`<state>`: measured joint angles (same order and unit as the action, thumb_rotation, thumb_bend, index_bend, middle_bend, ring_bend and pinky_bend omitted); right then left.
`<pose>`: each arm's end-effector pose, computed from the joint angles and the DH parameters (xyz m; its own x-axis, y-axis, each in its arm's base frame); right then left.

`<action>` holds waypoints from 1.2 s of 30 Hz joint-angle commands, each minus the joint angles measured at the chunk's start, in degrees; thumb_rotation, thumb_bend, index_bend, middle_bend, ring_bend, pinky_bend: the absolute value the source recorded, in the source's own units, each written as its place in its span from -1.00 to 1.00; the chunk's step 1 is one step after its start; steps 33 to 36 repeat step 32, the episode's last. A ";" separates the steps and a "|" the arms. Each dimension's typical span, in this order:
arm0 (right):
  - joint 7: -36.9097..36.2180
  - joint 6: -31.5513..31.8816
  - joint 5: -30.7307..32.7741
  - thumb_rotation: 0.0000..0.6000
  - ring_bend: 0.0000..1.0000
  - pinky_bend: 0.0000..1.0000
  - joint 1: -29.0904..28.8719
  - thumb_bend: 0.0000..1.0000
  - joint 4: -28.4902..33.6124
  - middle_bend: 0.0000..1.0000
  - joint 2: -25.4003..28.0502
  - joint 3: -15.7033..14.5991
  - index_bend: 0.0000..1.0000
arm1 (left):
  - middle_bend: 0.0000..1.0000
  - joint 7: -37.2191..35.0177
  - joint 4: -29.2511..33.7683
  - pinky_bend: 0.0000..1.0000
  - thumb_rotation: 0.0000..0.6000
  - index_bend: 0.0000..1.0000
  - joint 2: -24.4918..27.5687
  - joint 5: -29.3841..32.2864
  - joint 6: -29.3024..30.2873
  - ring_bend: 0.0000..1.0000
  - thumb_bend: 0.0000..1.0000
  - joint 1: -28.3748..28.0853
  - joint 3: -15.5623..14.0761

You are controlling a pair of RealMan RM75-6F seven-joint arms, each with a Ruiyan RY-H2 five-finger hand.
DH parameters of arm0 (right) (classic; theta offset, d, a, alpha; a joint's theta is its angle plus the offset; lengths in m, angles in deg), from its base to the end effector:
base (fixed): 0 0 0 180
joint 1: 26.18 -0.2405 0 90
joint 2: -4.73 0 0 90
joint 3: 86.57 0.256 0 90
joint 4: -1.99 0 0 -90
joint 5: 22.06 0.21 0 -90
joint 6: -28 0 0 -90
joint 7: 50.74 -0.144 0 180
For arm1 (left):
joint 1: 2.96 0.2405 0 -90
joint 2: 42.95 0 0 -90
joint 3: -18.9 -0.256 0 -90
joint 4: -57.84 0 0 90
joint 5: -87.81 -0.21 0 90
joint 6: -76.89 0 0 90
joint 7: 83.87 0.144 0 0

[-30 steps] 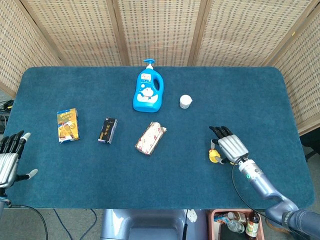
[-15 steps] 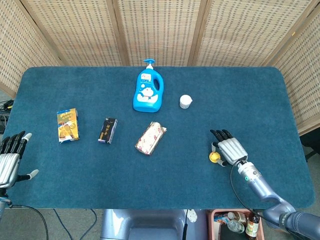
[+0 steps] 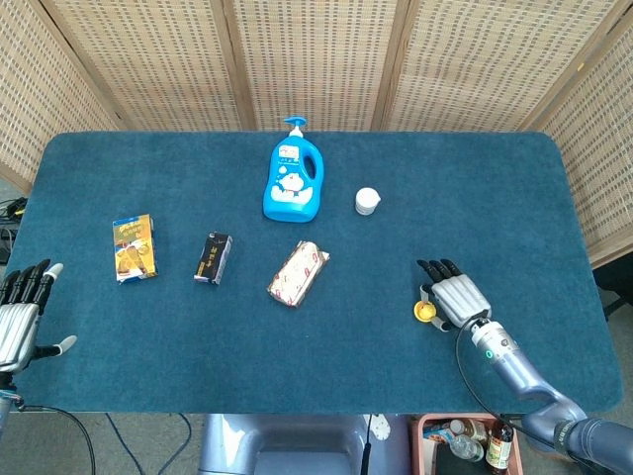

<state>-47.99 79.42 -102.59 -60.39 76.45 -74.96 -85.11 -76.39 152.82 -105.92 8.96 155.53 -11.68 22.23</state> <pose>-0.2633 -0.3220 0.0275 0.5816 -0.3332 0.7421 -0.8040 -0.3743 0.4620 -0.3120 0.2018 0.1537 0.4723 0.0891 0.8769 0.8783 0.0360 -0.4767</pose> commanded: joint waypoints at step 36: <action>4.95 34.51 -6.43 1.00 -1.00 -1.00 21.55 -1.00 9.87 -1.00 9.31 -2.03 -1.00 | -1.00 -0.79 0.03 -1.00 1.00 -1.00 -0.03 -5.15 3.27 -1.00 -1.00 1.20 -1.62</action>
